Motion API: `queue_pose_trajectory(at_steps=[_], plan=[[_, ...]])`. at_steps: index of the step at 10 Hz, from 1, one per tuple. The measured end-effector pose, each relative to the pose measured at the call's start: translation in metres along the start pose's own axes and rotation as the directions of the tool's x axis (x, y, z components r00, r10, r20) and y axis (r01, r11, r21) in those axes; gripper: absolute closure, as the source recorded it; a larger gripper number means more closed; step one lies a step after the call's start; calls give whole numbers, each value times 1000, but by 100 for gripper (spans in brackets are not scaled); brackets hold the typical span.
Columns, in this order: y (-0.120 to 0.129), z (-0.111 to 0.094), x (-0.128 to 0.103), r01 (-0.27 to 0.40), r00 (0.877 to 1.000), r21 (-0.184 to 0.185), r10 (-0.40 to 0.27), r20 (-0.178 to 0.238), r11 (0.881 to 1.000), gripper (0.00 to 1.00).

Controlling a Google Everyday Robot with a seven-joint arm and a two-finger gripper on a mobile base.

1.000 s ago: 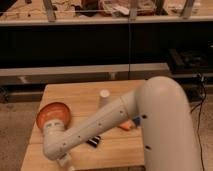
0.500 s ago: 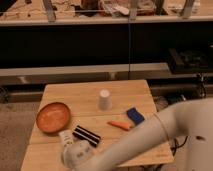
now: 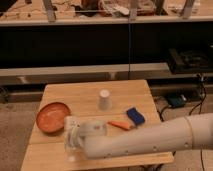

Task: Place the bottle in the ceramic bowl

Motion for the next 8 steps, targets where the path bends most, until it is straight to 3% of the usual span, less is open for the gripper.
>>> queue_pose_trajectory(at_steps=[2,3,4,5,6,8], plan=[[3,-19,25,-39,999,18,39,11,999,100],[12,-29,31,-73,997,38,73,-15,997,100],[27,-42,36,-109,990,67,114,-78,992,100],[35,-48,36,-115,986,72,122,-116,991,100],[40,-50,38,-109,985,70,117,-127,992,100],[42,-48,47,-92,990,63,98,-102,994,100]])
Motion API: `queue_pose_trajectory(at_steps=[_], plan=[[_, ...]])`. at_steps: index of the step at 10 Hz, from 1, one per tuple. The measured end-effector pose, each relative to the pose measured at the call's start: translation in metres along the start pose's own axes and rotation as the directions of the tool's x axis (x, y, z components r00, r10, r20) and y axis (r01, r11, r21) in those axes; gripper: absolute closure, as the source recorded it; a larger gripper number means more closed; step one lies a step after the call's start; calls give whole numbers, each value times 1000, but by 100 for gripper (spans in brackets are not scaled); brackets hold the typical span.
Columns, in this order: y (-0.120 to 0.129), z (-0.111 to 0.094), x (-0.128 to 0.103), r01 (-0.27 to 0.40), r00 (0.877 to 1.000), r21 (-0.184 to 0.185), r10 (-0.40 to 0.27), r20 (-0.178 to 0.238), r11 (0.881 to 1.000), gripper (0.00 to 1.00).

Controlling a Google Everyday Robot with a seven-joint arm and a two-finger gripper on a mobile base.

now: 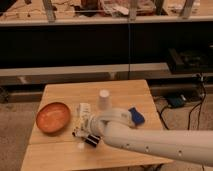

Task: Place the bottle in the ceramic bowl

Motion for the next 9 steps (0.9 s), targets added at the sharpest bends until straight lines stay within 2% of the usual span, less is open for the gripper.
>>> queue_pose_trajectory(at_steps=[3,6,9], plan=[[-20,24,32,2,1000,20,-1,-13,1000,100],[-28,23,49,12,1000,14,-11,-11,1000,100],[-42,50,68,10,1000,14,-10,-4,1000,100]])
